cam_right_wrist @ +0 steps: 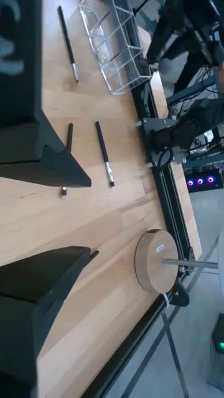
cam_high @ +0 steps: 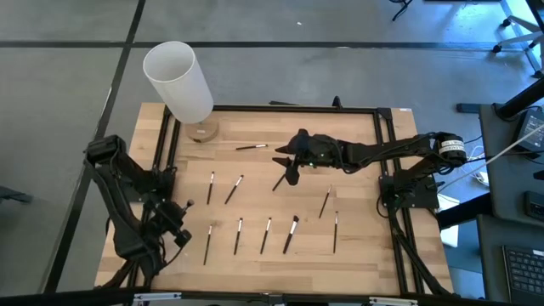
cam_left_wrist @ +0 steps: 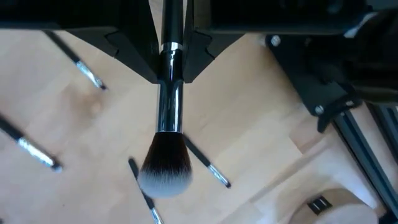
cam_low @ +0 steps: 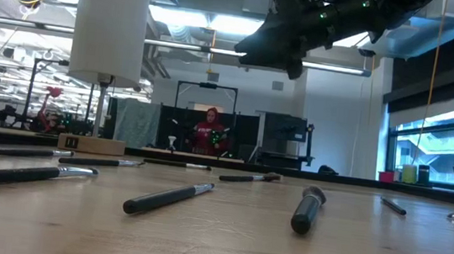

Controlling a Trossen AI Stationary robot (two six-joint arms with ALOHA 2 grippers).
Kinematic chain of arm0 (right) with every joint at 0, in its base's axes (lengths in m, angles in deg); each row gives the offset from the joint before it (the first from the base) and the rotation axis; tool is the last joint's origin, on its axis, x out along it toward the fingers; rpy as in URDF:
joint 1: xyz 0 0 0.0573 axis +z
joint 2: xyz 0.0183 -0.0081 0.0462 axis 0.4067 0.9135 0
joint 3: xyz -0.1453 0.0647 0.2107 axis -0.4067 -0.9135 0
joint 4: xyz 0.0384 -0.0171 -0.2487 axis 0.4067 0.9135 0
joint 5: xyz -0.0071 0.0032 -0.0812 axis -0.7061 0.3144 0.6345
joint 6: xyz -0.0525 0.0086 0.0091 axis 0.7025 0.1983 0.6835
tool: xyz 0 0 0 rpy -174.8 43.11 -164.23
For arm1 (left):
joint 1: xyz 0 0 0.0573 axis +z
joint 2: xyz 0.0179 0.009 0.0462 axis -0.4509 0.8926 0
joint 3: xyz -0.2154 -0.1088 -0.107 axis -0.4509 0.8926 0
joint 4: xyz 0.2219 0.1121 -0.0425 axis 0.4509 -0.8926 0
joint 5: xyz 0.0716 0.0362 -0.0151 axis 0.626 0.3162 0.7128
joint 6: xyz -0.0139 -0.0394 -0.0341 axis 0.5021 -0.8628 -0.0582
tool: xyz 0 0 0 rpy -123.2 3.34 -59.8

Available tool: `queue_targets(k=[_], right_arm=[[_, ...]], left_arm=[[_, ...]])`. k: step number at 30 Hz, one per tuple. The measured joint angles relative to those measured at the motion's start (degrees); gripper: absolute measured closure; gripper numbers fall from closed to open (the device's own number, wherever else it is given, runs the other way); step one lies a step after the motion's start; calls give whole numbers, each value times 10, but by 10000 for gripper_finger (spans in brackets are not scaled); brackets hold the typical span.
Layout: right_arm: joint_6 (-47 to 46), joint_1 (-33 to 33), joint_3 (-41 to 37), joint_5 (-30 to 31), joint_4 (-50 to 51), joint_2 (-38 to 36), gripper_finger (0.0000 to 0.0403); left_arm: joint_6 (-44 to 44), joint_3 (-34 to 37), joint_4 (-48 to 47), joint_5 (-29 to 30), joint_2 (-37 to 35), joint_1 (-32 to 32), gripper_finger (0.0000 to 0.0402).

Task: Pick & Place Makeup Supplies
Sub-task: Put the makeup brush into the transparent organizer

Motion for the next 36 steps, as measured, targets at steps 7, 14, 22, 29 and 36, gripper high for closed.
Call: queue_targets(k=[7,14,22,29,36], right_arm=[[-8,0,0,0,-6,0,237],[-8,0,0,0,-7,0,237],[-8,0,0,0,-7,0,237],[-6,0,0,0,-7,0,237],[27,-1,0,0,-4,0,237]], left_arm=[[-1,0,4,-40,25,-9,345],[-6,0,3,-52,19,-6,334],[-8,0,2,-63,13,-6,267],[6,0,-43,-50,-6,25,229],[115,0,-47,20,-87,150,226]])
